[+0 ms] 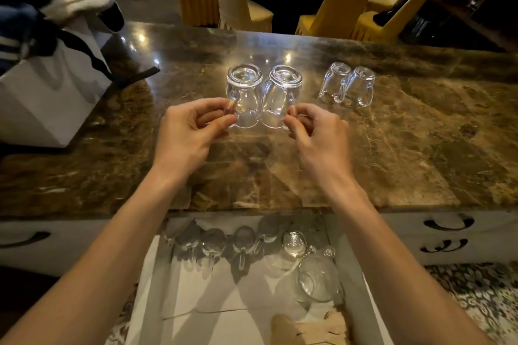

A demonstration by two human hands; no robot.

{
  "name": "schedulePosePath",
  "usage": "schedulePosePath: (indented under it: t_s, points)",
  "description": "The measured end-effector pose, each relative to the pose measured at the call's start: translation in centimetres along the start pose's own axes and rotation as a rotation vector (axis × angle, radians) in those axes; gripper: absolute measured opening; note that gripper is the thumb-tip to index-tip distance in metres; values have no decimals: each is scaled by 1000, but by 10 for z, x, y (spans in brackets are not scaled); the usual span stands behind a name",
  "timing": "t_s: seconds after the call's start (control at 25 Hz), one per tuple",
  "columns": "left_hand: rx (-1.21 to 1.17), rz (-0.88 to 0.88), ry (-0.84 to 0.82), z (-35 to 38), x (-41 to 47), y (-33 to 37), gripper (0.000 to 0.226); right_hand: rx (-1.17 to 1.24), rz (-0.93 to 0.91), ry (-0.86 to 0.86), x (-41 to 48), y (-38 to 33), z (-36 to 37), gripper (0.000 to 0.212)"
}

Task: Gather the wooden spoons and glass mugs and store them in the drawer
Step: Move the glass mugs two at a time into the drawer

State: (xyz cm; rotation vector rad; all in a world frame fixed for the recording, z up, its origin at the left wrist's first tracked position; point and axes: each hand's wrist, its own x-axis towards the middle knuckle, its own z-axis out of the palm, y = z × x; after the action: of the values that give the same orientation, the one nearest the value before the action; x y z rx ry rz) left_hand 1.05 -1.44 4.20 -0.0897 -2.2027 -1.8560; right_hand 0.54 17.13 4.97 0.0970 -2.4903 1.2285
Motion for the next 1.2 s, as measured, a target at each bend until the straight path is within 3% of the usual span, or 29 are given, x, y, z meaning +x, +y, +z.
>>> schedulePosePath:
  t_s: [0.44, 0.84, 1.2]
  points:
    - [-29, -84, 63, -60, -93, 7, 28, 43, -59, -130, -76, -28, 15, 11]
    - [16, -175, 22, -82, -163, -2, 28, 86, -80, -310, -145, -19, 11, 14]
    - [25, -419, -109, -83, -213, -34, 27, 107, 43, -482, -197, 14, 18, 12]
